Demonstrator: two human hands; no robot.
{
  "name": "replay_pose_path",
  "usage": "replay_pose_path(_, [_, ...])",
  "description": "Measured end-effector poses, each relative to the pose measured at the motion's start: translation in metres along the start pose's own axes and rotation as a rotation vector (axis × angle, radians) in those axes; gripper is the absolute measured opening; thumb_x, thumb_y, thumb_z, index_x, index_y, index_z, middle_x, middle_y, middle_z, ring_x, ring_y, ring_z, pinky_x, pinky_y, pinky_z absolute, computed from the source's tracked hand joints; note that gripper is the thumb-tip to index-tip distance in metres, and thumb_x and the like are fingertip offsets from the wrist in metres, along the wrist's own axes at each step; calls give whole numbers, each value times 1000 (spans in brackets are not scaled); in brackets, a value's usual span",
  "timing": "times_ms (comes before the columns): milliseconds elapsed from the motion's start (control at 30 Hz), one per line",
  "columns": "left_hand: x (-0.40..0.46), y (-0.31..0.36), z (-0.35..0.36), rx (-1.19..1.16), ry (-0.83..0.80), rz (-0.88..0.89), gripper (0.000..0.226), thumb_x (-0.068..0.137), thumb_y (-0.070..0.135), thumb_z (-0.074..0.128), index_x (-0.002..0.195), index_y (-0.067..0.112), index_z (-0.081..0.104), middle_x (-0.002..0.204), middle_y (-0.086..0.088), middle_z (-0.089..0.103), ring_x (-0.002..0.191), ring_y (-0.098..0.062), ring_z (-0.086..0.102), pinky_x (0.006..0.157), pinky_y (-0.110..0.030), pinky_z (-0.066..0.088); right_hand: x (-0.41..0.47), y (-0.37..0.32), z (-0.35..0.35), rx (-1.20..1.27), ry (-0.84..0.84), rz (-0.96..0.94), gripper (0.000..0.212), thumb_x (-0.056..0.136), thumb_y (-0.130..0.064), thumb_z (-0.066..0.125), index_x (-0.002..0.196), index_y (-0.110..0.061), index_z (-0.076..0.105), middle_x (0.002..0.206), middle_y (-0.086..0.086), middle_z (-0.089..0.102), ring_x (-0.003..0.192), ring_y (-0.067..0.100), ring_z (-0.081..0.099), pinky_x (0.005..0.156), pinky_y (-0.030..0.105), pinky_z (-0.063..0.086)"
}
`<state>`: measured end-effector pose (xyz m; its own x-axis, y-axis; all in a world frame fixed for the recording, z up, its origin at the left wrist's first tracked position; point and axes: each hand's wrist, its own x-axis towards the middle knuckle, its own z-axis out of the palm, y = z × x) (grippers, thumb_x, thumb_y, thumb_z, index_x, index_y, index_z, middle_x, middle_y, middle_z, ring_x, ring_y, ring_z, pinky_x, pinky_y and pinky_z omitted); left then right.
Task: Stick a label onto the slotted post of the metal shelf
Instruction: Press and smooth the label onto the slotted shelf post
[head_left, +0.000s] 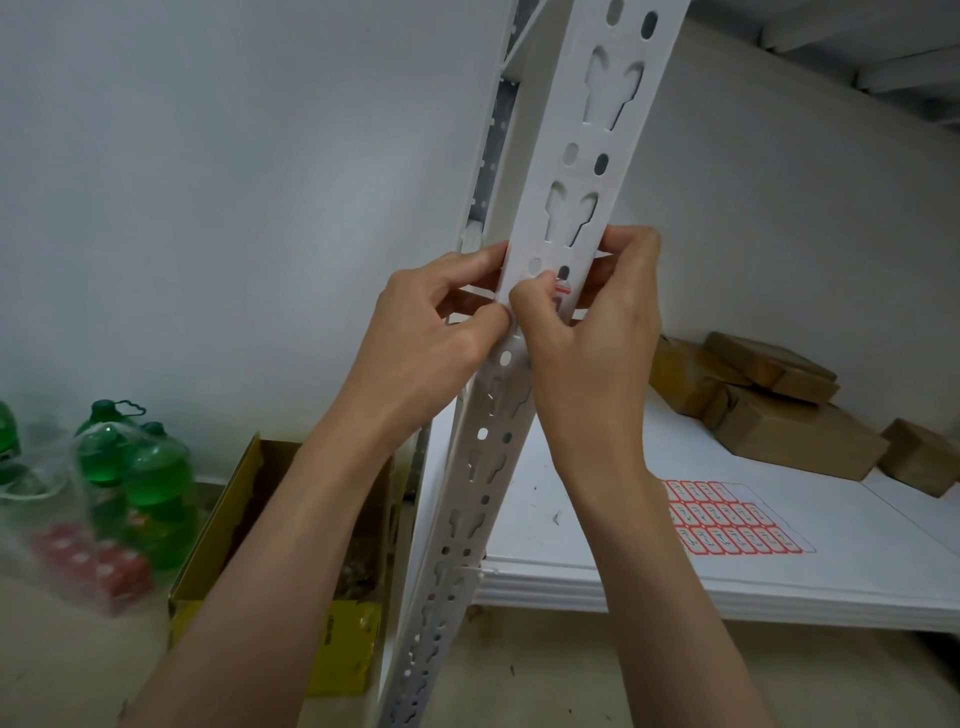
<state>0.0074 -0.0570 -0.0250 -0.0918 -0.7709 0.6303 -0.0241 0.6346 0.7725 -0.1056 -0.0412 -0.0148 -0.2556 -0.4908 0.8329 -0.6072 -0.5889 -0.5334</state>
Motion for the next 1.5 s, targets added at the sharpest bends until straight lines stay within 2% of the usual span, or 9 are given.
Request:
replay_pose_path(200, [0, 0, 0, -8, -5, 14, 40, 96, 11, 60, 134, 23, 64, 124, 11, 69, 102, -9, 68, 83, -16, 56, 0, -1, 4, -54, 0, -26, 32, 94, -20, 60, 108, -27, 32, 111, -1, 49, 91, 5, 56, 70, 12, 51])
replay_pose_path(367, [0, -2, -1, -1, -10, 17, 42, 95, 8, 59, 134, 23, 64, 123, 12, 69, 103, -12, 68, 89, -20, 56, 1, -3, 4, -65, -21, -10, 32, 94, -18, 59, 107, -26, 30, 112, 1, 48, 88, 2, 55, 69, 14, 51])
replay_pose_path(567, [0, -2, -1, 10, 3, 5, 44, 94, 6, 58, 135, 23, 63, 125, 11, 69, 104, -11, 67, 89, -17, 55, 3, -4, -3, -18, -29, 38, 26, 96, -19, 56, 110, -26, 35, 115, -1, 56, 93, 9, 60, 69, 10, 50])
replay_pose_path(733, [-1, -1, 0, 11, 8, 1, 44, 95, 5, 57, 135, 23, 63, 124, 11, 68, 102, -7, 67, 81, -10, 53, 3, -6, -2, 26, -38, 68, 30, 96, -23, 59, 110, -27, 34, 116, 1, 54, 97, 12, 60, 71, 6, 49])
replay_pose_path(900, [-1, -2, 0, 13, 11, 9, 53, 83, 17, 55, 135, 21, 63, 124, 9, 69, 105, -9, 68, 90, -20, 56, 3, -8, 3, 59, -27, 108, 33, 94, -20, 59, 106, -29, 31, 117, 3, 51, 98, 13, 59, 70, 5, 48])
replay_pose_path(1067, [-1, -2, 0, 26, 16, 5, 54, 82, 17, 52, 135, 21, 63, 123, 9, 70, 104, -10, 69, 92, -26, 57, 4, -11, 5, 121, -31, 130, 34, 93, -18, 58, 95, -37, 30, 116, 4, 49, 99, 14, 58, 69, 8, 49])
replay_pose_path(1200, [-2, -1, 1, 54, 18, -10, 54, 82, 20, 53, 135, 21, 63, 125, 8, 69, 107, -12, 68, 97, -34, 57, 7, -12, 6, 138, -36, 126, 34, 92, -16, 57, 92, -36, 30, 115, 5, 48, 100, 17, 58, 70, 16, 52])
replay_pose_path(1433, [-2, 0, 0, 65, 21, -13, 55, 80, 22, 52, 134, 20, 64, 124, 6, 70, 108, -13, 68, 98, -37, 56, 8, -13, 9, 128, -30, 114, 29, 87, -20, 54, 90, -35, 29, 113, 7, 47, 100, 21, 57, 72, 26, 54])
replay_pose_path(1500, [-2, 0, 1, 66, 17, -10, 55, 80, 21, 51, 134, 20, 64, 124, 7, 70, 108, -13, 68, 98, -36, 55, 9, -13, 7, 121, -43, 127, 31, 91, -17, 55, 90, -34, 28, 113, 6, 47, 99, 19, 57, 71, 23, 52])
